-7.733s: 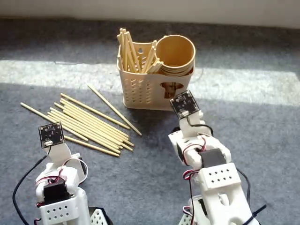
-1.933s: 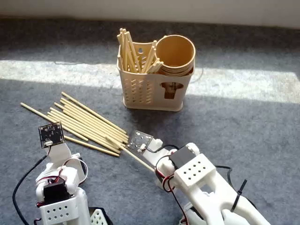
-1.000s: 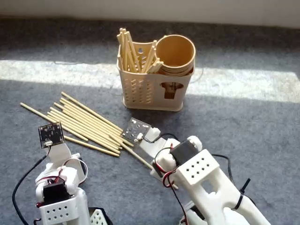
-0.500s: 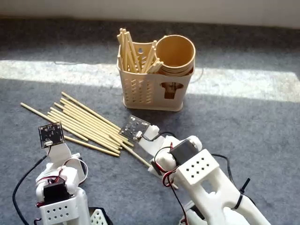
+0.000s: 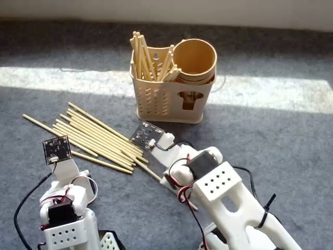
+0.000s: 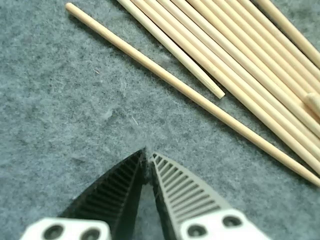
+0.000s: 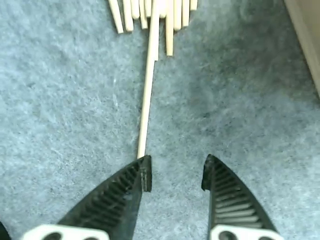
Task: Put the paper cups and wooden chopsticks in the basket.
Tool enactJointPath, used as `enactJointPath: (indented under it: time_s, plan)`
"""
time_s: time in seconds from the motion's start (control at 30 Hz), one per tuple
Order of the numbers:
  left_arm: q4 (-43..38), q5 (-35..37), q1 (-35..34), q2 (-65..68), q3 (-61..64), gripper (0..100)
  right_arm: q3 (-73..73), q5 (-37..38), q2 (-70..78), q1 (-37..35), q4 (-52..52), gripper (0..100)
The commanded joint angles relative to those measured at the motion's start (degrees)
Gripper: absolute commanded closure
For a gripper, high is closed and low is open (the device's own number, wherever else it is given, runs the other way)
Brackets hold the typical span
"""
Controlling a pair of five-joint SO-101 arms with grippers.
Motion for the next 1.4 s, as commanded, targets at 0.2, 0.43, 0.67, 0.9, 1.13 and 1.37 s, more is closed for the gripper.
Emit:
enactJointPath:
  time_s: [0.2, 0.43, 0.67, 0.9, 1.13, 1.37]
  plan:
    - [0.3, -0.3, -0.5, -0.3, 1.1, 99, -7.5, -1.2, 14.8, 0.2, -1.1, 82.5]
    - [0.3, -0.3, -0.5, -0.3, 1.1, 99, -8.0, -1.3, 18.1, 0.2, -4.1, 82.5]
    - [0.3, -0.3, -0.5, -0.3, 1.1, 99, -7.8, -1.3, 18.2, 0.2, -6.7, 82.5]
    - [0.3, -0.3, -0.5, -0.3, 1.1, 99, -5.5, -1.3, 18.2, 0.1, -6.9, 82.5]
    - [0.3, -0.3, -0.5, -0.3, 1.1, 99, -1.3, -1.4, 18.2, -2.2, -10.4, 82.5]
    - [0.3, -0.3, -0.5, -0.3, 1.1, 99, 0.5, -5.2, 18.3, -2.0, -13.5, 82.5]
